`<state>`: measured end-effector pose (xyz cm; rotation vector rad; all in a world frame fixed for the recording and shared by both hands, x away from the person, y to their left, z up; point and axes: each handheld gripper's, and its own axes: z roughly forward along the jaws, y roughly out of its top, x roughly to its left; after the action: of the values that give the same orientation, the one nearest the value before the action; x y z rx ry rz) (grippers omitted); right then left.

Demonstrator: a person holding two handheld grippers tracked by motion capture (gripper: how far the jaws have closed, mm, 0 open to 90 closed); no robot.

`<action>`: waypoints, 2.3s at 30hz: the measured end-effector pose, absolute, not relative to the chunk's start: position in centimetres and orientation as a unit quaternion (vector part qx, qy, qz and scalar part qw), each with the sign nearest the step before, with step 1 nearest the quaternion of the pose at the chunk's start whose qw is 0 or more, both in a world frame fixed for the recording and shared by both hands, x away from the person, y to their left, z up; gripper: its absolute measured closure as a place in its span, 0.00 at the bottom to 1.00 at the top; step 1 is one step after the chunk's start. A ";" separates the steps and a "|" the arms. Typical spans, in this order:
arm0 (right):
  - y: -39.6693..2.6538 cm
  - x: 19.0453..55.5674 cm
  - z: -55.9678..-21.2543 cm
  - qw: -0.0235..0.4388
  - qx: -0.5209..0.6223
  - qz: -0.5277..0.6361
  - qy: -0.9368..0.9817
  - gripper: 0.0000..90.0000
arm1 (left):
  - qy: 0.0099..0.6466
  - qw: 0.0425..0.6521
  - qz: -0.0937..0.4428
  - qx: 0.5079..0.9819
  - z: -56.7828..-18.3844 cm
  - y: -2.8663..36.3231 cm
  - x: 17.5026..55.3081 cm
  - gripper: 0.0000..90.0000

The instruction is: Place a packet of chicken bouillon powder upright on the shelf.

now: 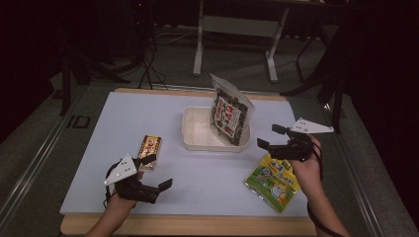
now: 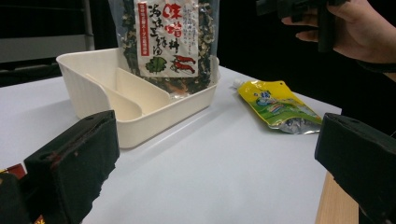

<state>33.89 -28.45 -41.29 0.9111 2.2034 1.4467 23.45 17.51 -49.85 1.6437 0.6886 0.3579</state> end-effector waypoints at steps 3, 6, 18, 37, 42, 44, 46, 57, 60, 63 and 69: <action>-29.0 33.5 -41.3 0.174 0.320 0.514 0.777 0.19 | 0.298 0.614 0.155 0.714 -49.9 17.4 23.4 0.00; -29.4 33.0 -41.4 0.177 0.314 0.509 0.782 0.19 | 0.298 0.614 0.156 0.714 -49.9 17.4 23.4 0.00; -31.0 30.6 -41.7 0.172 0.317 0.492 0.792 0.14 | 0.295 0.613 0.153 0.717 -49.9 17.2 23.4 0.00; -35.7 28.8 -44.9 0.189 0.370 0.436 0.798 0.29 | 0.293 0.610 0.145 0.721 -50.1 17.0 23.4 0.00; -37.5 29.0 -45.8 0.193 0.395 0.424 0.792 0.29 | 0.295 0.612 0.143 0.720 -50.1 17.0 23.4 0.00; -38.3 29.2 -46.2 0.194 0.402 0.423 0.789 0.28 | 0.294 0.610 0.144 0.722 -50.2 17.0 23.4 0.00; -39.0 29.3 -46.5 0.193 0.411 0.419 0.786 0.27 | 0.294 0.610 0.144 0.721 -50.2 17.0 23.4 0.00; -42.0 30.3 -48.3 0.194 0.449 0.388 0.781 0.29 | 0.294 0.609 0.143 0.722 -50.2 17.0 23.5 0.00; -42.6 30.6 -48.9 0.192 0.458 0.379 0.781 0.30 | 0.295 0.608 0.142 0.723 -50.3 17.0 23.5 0.00; -42.9 30.8 -49.3 0.189 0.462 0.377 0.780 0.30 | 0.295 0.608 0.142 0.723 -50.3 17.0 23.5 0.00; -43.5 31.3 -50.5 0.175 0.472 0.372 0.780 0.30 | 0.294 0.607 0.141 0.725 -50.4 16.9 23.5 0.00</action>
<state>31.29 -43.52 -50.46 1.3379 2.2084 1.0546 23.50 16.90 -50.37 1.6756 0.6802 0.3256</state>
